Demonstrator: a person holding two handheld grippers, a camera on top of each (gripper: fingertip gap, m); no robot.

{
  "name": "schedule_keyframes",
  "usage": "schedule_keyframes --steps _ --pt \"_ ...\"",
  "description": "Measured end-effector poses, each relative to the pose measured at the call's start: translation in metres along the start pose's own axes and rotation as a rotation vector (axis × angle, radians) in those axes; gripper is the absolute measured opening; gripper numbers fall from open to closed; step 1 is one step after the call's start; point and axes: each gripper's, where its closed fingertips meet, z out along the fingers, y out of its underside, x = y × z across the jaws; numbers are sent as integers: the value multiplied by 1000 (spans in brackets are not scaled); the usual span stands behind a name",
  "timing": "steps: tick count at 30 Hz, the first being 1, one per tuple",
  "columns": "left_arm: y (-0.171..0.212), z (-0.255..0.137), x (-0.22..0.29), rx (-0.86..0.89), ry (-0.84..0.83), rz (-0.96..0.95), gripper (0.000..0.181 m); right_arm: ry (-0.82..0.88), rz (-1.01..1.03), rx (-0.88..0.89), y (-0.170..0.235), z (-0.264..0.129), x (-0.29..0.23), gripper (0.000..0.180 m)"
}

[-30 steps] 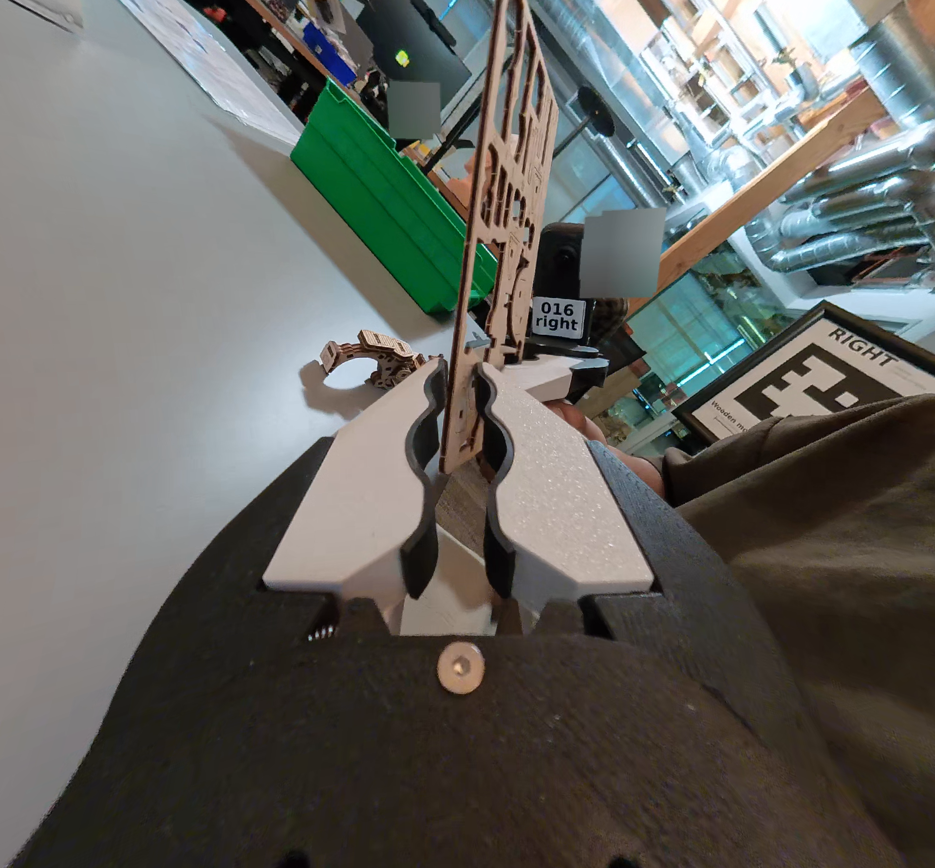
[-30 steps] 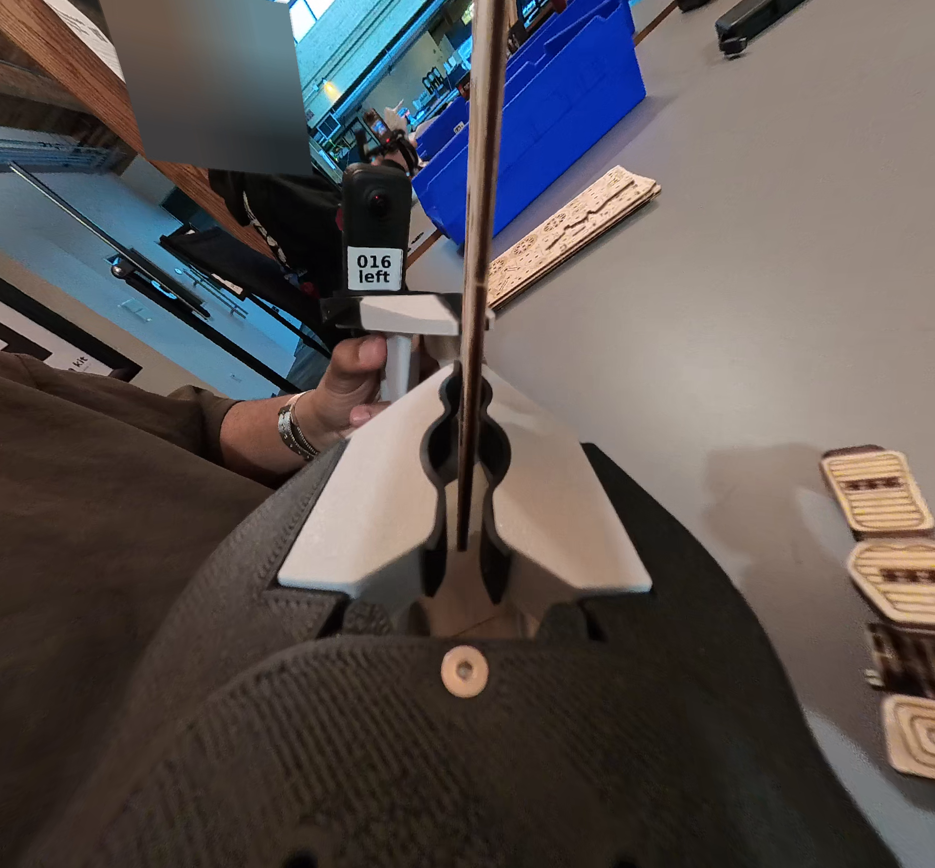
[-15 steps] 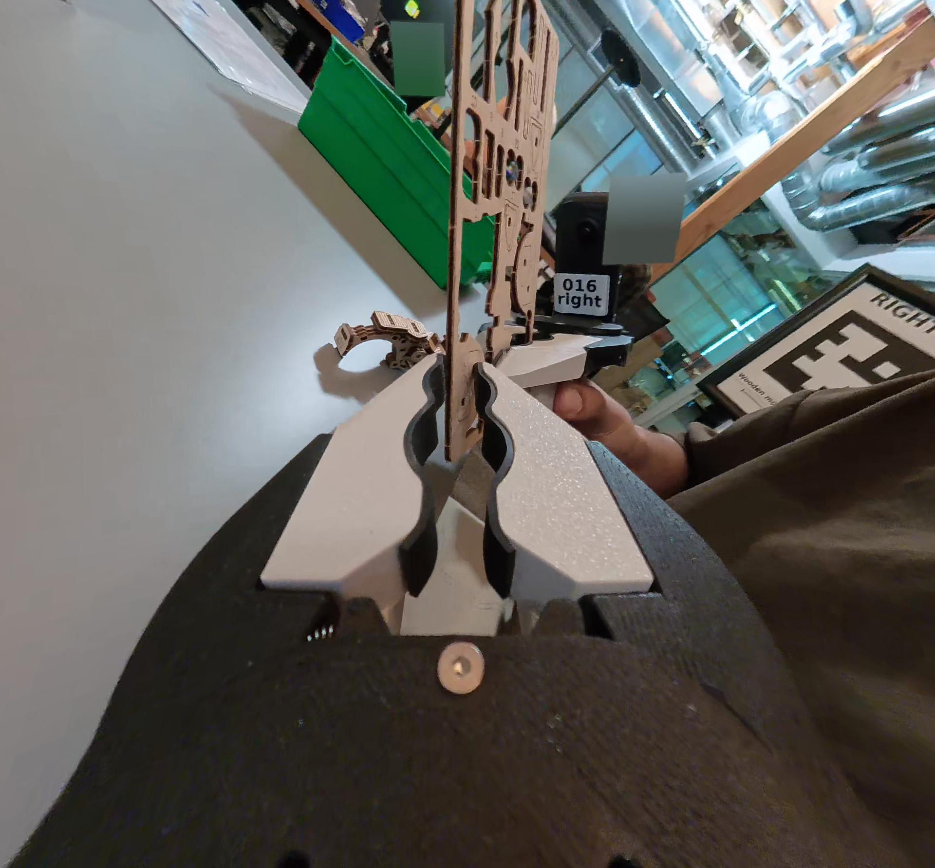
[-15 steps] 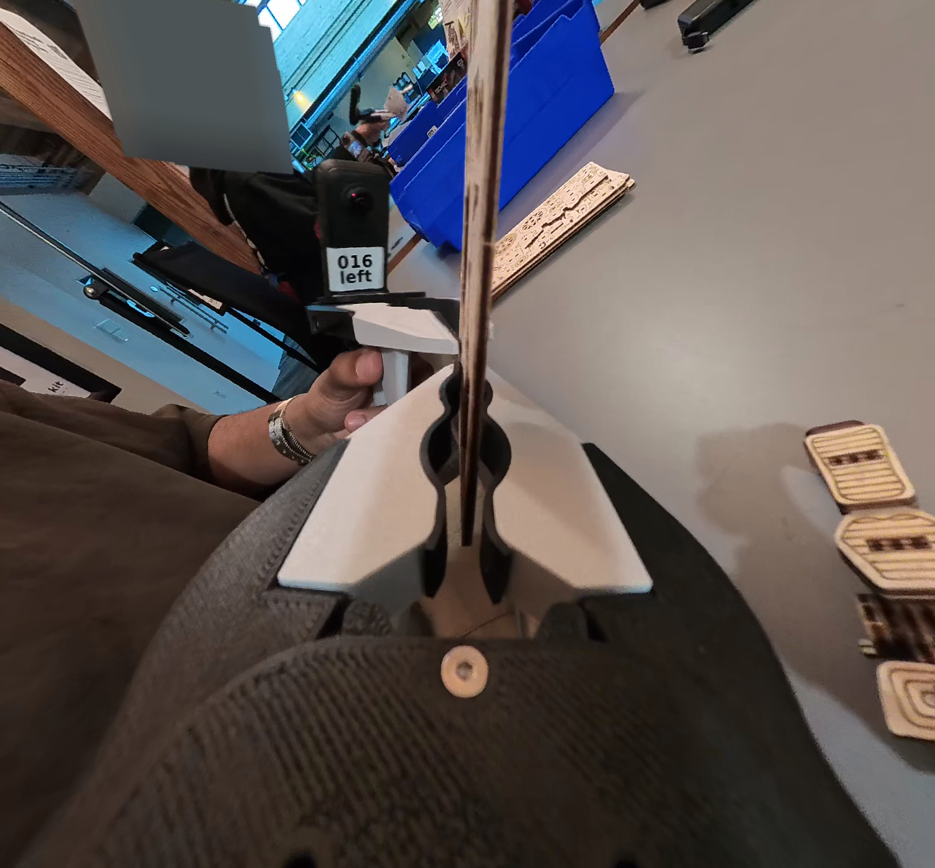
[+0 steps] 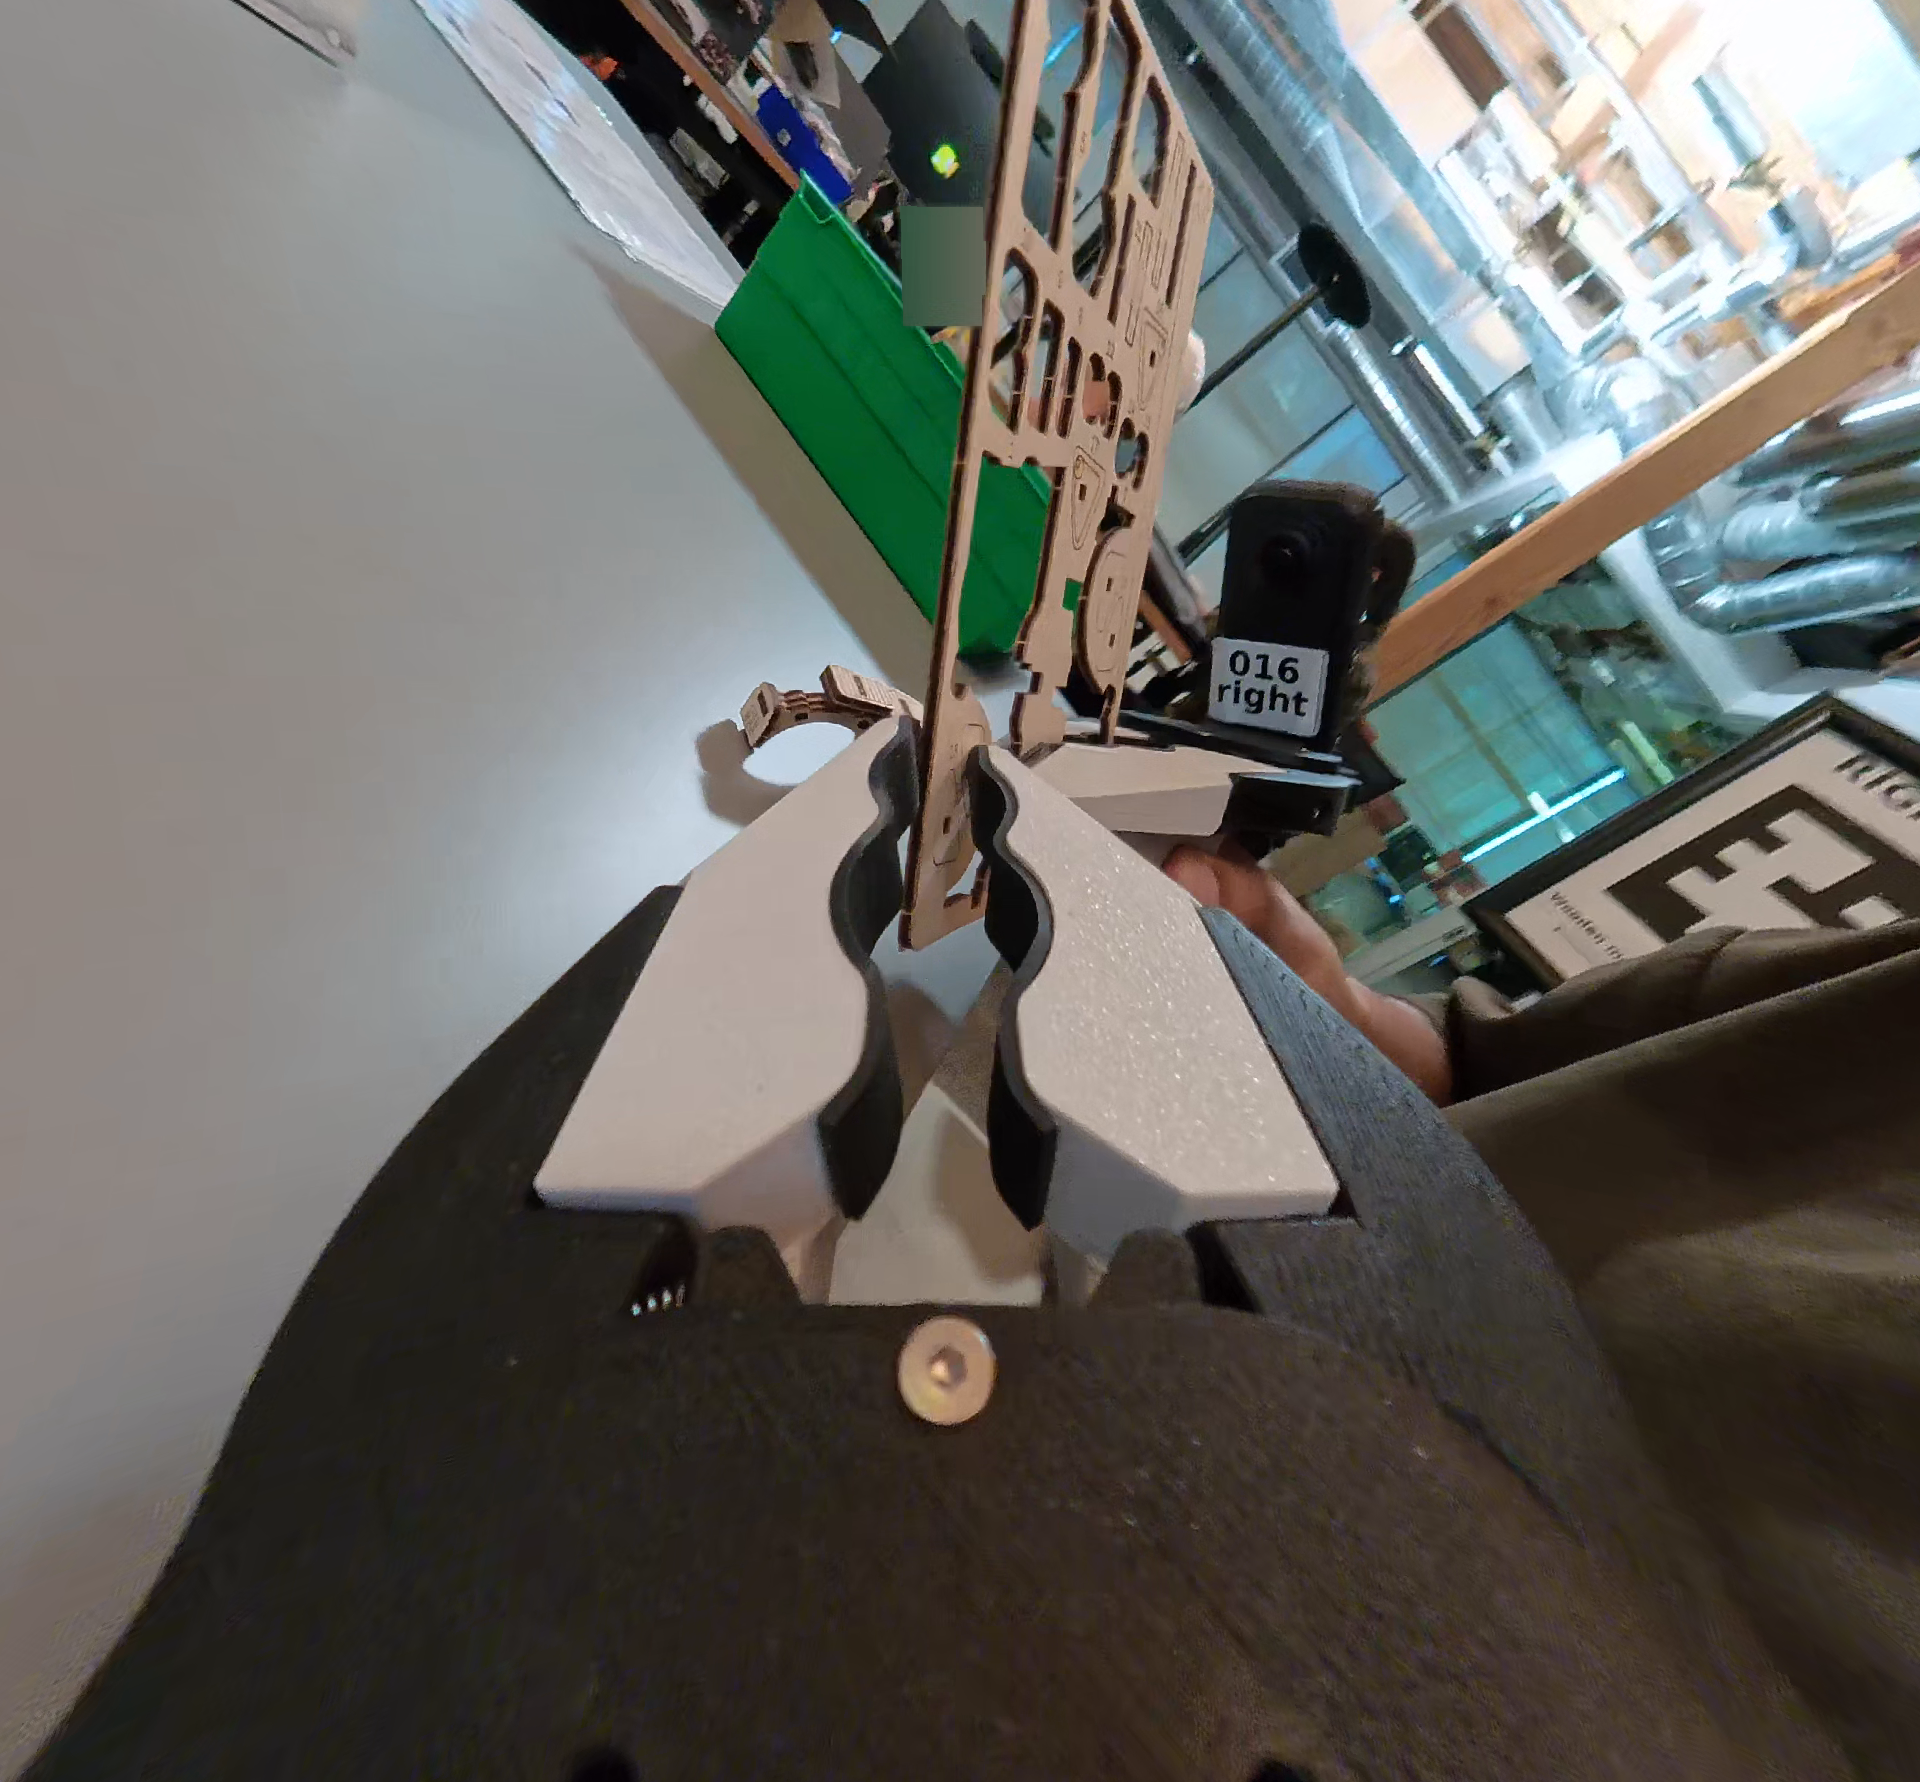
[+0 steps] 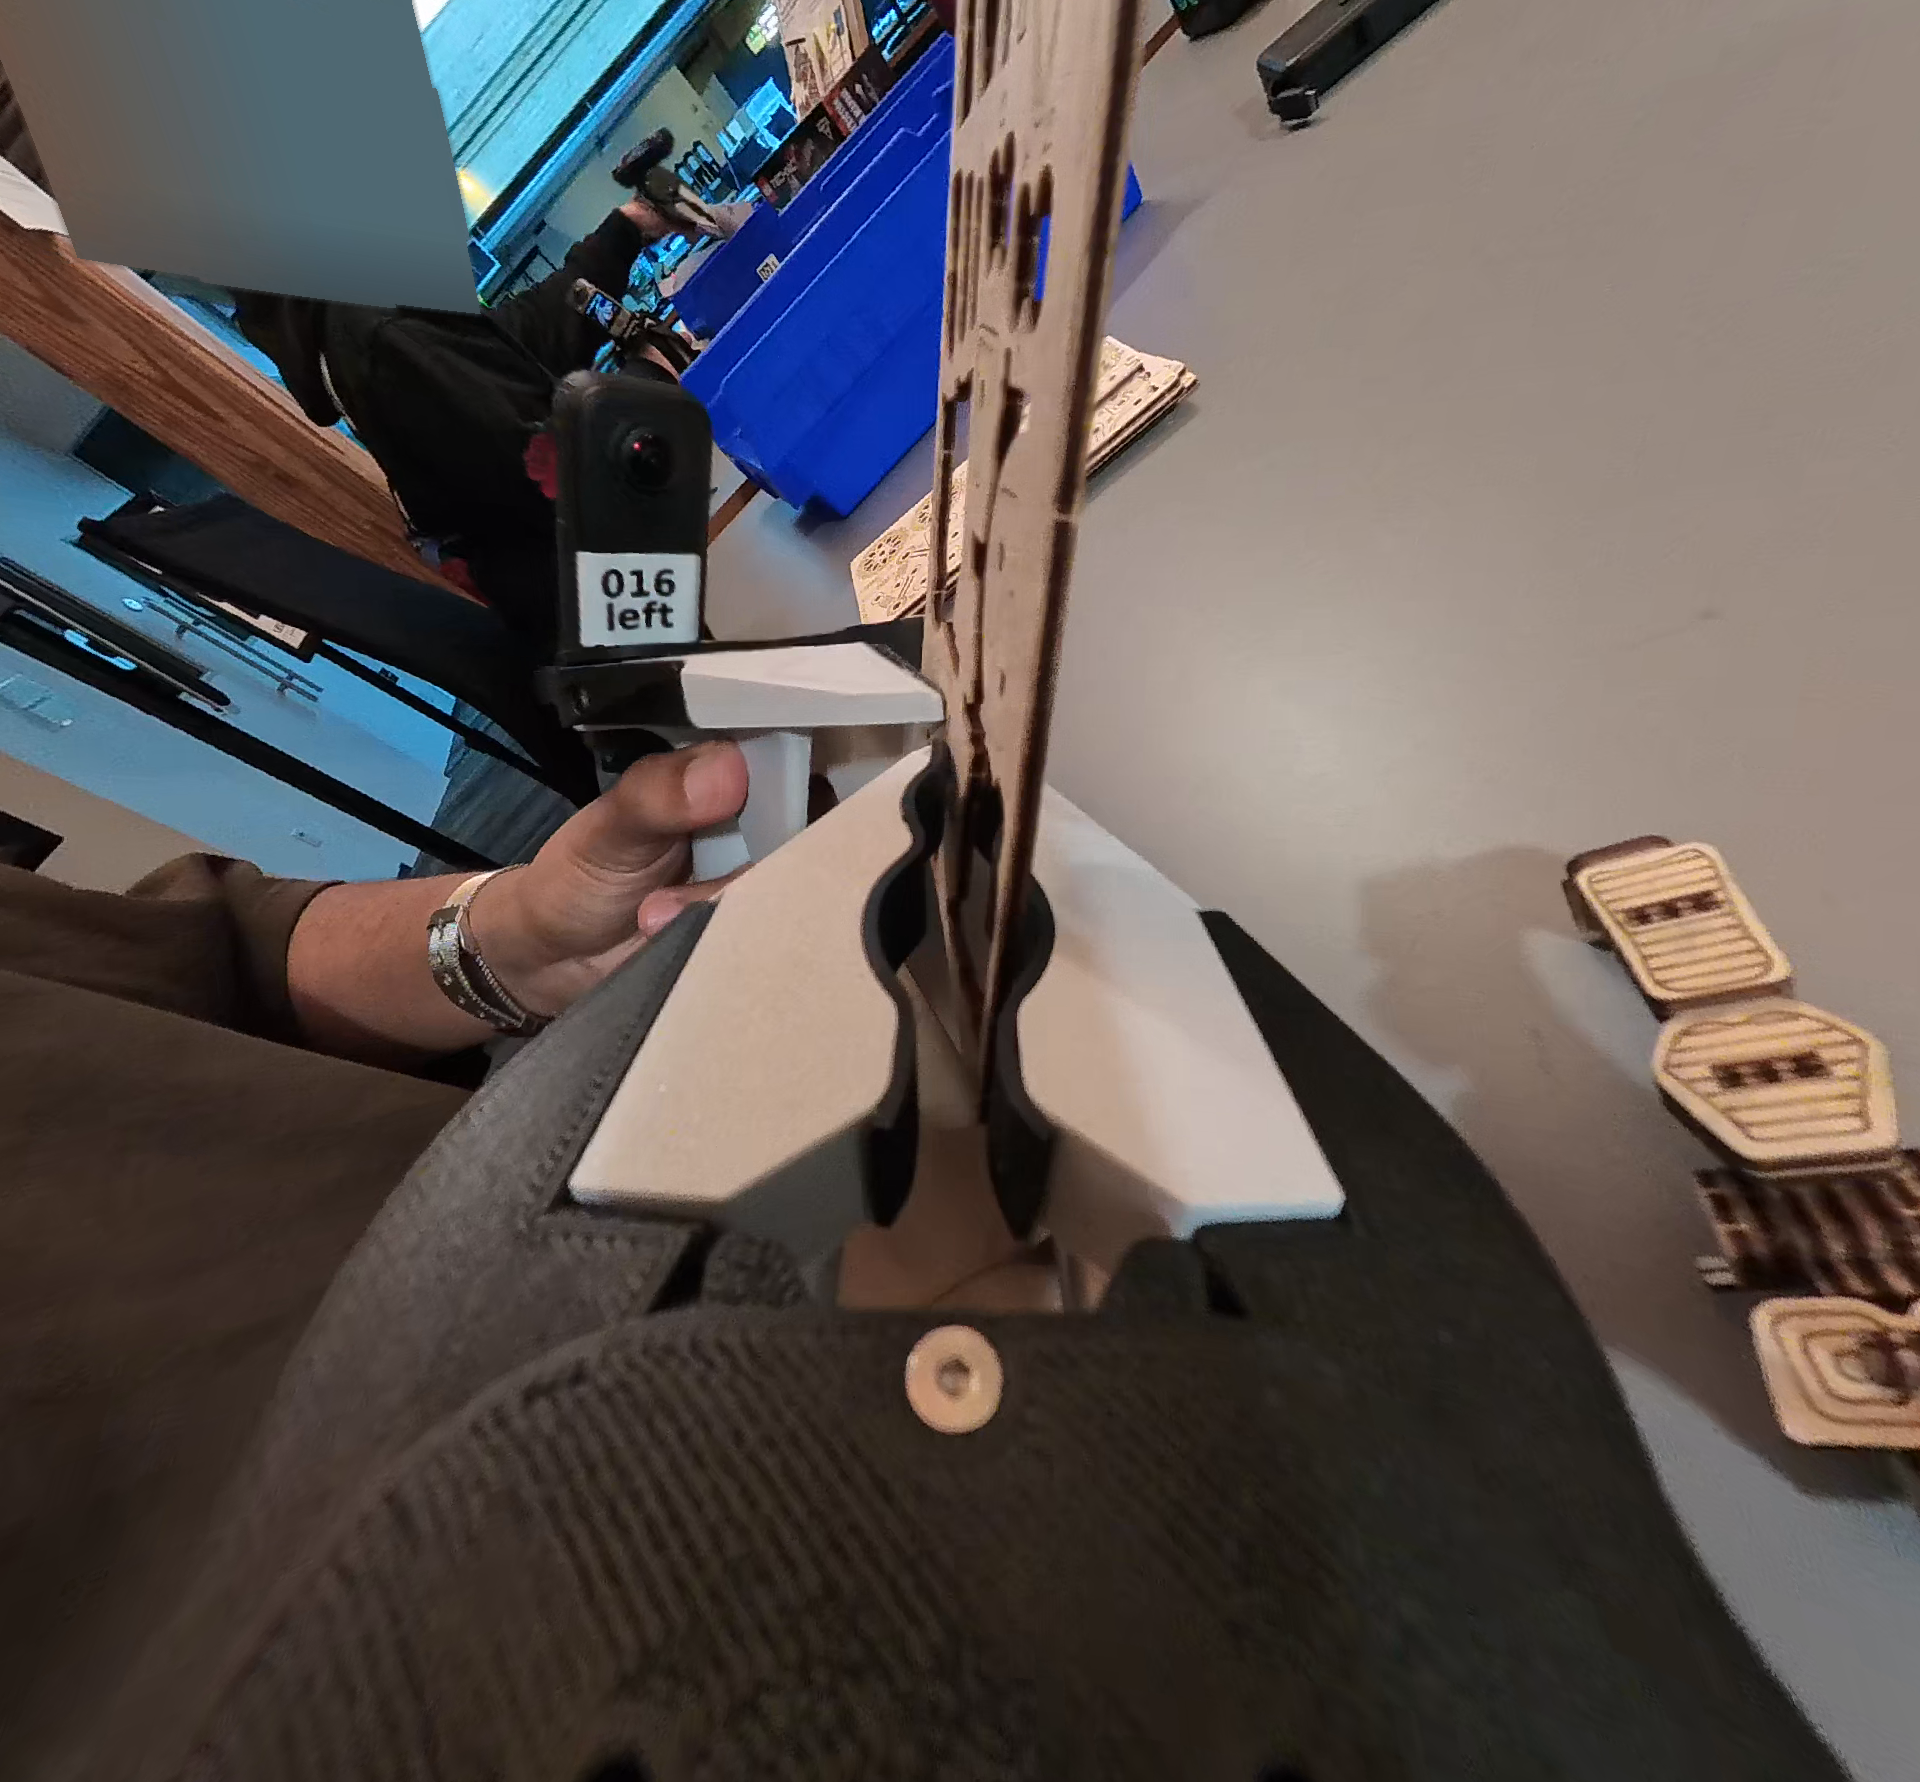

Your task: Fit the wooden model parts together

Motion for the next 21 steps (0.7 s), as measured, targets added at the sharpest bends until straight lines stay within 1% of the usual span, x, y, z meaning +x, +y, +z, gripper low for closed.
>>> schedule_keyframes --steps 3,10,14,19,21 --pt "0 -1 -2 23 28 -84 6 13 -7 -2 1 1 0 2" --pt "0 -1 -4 25 -38 -36 8 57 -63 -10 1 3 2 3" --pt "1 -1 -4 23 -51 -42 8 46 -52 -11 2 3 2 2" --pt "0 -2 -1 20 5 -124 7 7 -47 -6 1 2 -2 2" --pt "1 -2 0 13 14 -122 7 2 -57 -8 1 1 -3 2"
